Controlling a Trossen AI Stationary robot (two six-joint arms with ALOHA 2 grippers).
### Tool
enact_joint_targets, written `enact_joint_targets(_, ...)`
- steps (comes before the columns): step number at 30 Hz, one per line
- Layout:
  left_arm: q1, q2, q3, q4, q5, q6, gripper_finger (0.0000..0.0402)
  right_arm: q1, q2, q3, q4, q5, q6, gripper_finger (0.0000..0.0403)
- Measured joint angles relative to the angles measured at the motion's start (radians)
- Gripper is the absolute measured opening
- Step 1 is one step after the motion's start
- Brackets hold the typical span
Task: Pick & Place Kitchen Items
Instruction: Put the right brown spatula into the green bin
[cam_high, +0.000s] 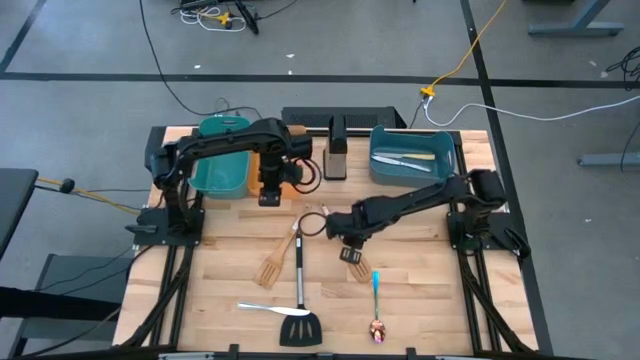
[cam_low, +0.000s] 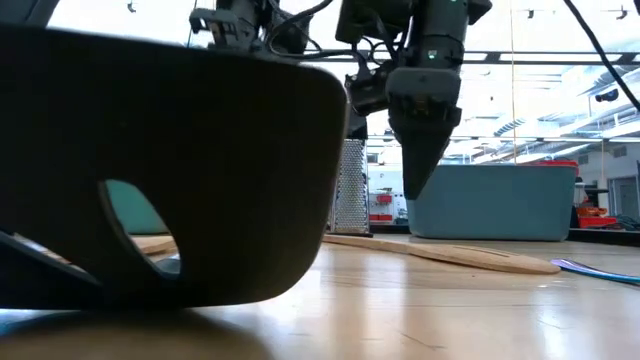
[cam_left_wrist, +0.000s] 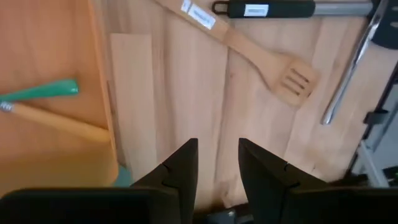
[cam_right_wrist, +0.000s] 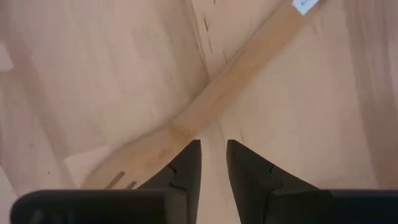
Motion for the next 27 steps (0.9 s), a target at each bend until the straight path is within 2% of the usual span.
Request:
enact_joint_targets(4, -0.046, -0.102, -0.035, 0.053, 0.009, -0.068, 0.0110, 0.023, 0.003, 0.000, 0.012, 0.019, 0.131, 0.0099)
enact_joint_targets(7, -0.095, -0.208, -0.073, 0.098, 0.032, -0.113, 0.0102, 0.037, 0.003, 0.000, 0.024, -0.007, 0.180, 0.0112)
enact_joint_targets(12, -0.205, -0.399, -0.138, 0.224, 0.007, -0.295, 0.0089, 0.049, 0.003, 0.000, 0.027, -0.017, 0.236, 0.0132)
enact_joint_targets(17, -0.347, -0.567, -0.193, 0.285, -0.098, -0.448, 0.0081, 0.045, 0.003, 0.000, 0.023, 0.003, 0.254, 0.0143)
enact_joint_targets(21, -0.457, -0.662, -0.227, 0.309, -0.246, -0.592, 0.0080, 0.038, 0.010, 0.001, 0.033, 0.017, 0.272, 0.0144)
enact_joint_targets(27, -0.584, -0.753, -0.292, 0.363, -0.403, -0.678, 0.0080, 0.038, 0.012, -0.009, 0.033, 0.031, 0.276, 0.0145)
